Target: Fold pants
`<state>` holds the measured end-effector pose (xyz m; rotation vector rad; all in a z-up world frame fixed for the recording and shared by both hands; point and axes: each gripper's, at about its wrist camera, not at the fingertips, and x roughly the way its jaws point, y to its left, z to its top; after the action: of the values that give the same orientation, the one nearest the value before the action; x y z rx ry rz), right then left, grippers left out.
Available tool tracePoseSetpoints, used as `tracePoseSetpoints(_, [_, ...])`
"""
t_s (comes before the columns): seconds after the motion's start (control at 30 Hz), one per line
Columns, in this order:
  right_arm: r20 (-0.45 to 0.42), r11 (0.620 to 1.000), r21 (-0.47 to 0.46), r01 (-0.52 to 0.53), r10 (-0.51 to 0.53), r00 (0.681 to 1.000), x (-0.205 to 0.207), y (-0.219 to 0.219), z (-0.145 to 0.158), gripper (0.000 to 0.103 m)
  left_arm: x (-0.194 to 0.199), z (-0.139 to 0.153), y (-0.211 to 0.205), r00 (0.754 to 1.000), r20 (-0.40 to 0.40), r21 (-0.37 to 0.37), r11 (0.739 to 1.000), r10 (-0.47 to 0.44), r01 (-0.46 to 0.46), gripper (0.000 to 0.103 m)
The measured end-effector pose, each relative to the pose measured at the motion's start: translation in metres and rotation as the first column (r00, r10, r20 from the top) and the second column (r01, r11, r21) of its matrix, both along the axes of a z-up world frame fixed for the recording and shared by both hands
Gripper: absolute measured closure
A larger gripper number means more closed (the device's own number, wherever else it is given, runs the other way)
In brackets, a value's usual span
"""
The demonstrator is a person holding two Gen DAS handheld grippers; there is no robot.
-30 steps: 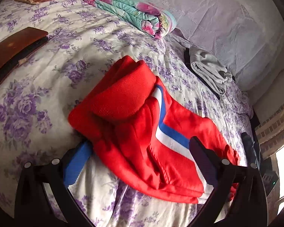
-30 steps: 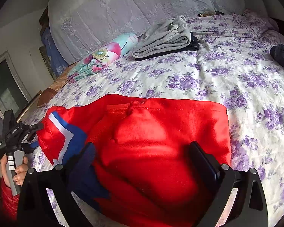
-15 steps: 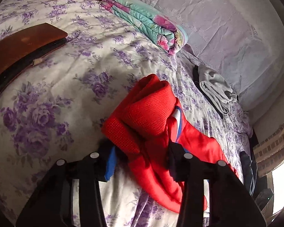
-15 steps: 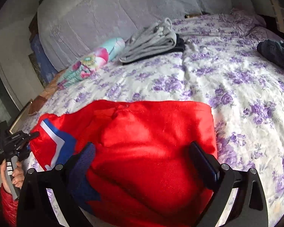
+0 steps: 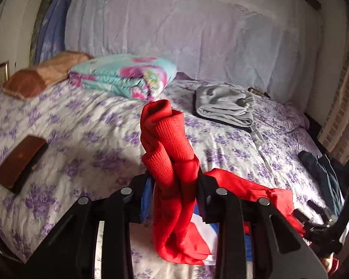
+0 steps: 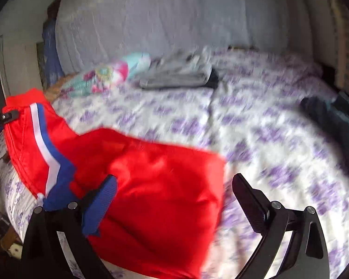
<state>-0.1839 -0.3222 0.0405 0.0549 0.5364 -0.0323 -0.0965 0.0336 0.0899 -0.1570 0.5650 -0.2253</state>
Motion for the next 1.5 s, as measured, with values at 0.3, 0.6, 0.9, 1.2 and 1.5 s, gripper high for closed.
tracePoseSetpoints(0.3, [-0.072, 0.805, 0.538, 0.252, -0.255, 0.964, -0.028, -0.156, -0.041, 0.004, -0.036, -0.003, -0.171, 0.916, 0.073, 0.211, 0.903, -0.395, 0.373, 0.073])
tracePoseSetpoints(0.6, [-0.046, 0.823, 0.528, 0.207, -0.216, 0.975, -0.025, -0.149, -0.042, 0.004, -0.070, -0.076, -0.241, 0.824, -0.044, 0.322, 0.773, -0.565, 0.547, 0.007])
tracePoseSetpoints(0.9, [-0.044, 0.822, 0.529, 0.208, -0.219, 0.975, -0.025, -0.152, -0.043, 0.004, -0.059, -0.043, -0.185, 0.891, 0.031, 0.216, 0.873, -0.453, 0.437, 0.005])
tracePoseSetpoints(1.2, [-0.025, 0.892, 0.415, 0.177, -0.184, 0.983, -0.016, -0.126, -0.019, 0.004, -0.033, -0.073, -0.180, 0.891, -0.114, 0.167, 0.875, -0.440, 0.454, 0.005])
tracePoseSetpoints(1.5, [-0.176, 0.997, 0.044, 0.070, -0.061, 0.983, 0.047, -0.050, -0.019, 0.003, -0.044, -0.101, -0.209, 0.875, -0.146, 0.280, 0.829, -0.461, 0.483, 0.004])
